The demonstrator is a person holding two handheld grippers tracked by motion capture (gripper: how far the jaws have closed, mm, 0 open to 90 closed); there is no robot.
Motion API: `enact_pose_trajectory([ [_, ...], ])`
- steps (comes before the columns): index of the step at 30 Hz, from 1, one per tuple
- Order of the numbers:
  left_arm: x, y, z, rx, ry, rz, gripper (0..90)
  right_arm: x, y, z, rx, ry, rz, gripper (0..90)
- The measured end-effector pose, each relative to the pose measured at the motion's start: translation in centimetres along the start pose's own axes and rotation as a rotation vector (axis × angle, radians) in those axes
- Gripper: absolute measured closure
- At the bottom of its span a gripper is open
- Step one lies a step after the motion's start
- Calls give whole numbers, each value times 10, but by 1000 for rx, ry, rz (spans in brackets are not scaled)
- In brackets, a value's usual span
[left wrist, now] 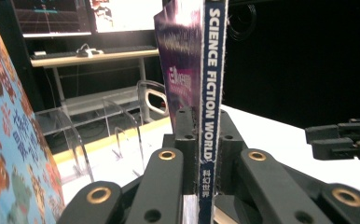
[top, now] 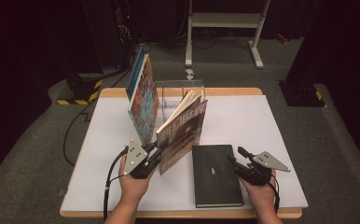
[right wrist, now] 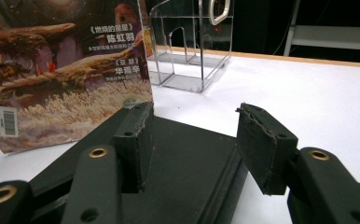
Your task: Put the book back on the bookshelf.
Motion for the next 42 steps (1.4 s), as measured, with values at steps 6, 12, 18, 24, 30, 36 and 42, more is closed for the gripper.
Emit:
enact_pose_trajectory([
  [6,-6,1,3,-6,-6,20,821,1,4,0,-8,6,15,461],
  [12,-2,-1,4,-7,-3,51,778,0,4,1,-14,9,16,460],
  [18,8,-6,2,-12,-19,65,711,0,5,3,-17,3,16,459],
  [24,25,-13,0,-13,-45,72,683,0,4,5,-24,-3,13,456],
  [30,35,-16,4,-23,-60,79,725,0,4,6,-27,-7,13,456],
  [36,36,-16,2,-19,-47,83,801,0,5,6,-30,-10,14,456],
  [42,36,-14,-2,-3,-44,79,831,0,5,7,-28,-12,12,456],
])
Point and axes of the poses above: each handheld gripper's, and its own axes: x roughly forward along the jaws, y roughly out of its underside, z roughly to its left, the point moved 5 cm from there along x, roughly forward along the jaws, and after that the axes turned 7 degrees about z, right-handed, at the moved point
